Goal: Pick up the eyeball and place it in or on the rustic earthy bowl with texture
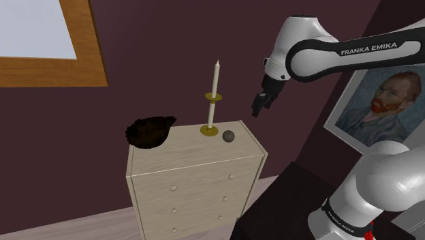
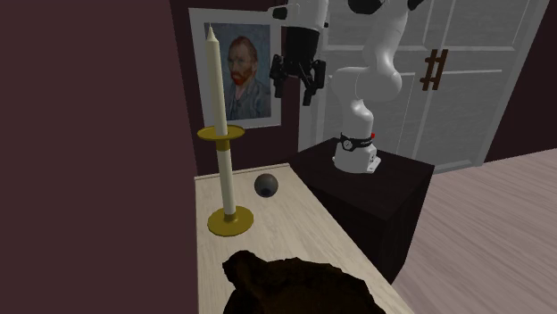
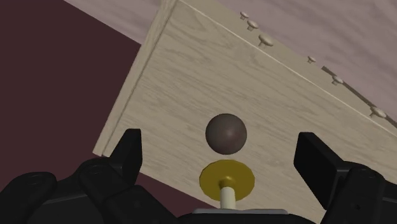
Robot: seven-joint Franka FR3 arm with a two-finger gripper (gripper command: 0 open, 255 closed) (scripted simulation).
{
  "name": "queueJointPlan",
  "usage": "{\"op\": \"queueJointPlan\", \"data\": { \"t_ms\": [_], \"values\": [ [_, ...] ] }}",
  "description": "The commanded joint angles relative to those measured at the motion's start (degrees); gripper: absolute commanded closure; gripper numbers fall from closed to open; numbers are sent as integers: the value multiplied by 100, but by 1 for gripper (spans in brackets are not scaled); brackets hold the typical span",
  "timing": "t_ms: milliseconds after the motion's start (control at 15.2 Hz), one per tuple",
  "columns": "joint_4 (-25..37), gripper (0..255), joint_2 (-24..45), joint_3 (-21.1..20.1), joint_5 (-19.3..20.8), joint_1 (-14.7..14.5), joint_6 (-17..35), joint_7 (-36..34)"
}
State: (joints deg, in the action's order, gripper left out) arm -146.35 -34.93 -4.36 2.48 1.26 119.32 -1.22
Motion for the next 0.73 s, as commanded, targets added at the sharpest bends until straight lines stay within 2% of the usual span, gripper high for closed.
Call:
{"op": "queueJointPlan", "data": {
  "t_ms": [0,396,660],
  "values": [
    [-106,0,326,-150,75,19,504,-200],
    [-149,0,1538,-596,588,244,1874,-927],
    [55,0,2487,-919,1317,522,2636,-1687]
  ]
}}
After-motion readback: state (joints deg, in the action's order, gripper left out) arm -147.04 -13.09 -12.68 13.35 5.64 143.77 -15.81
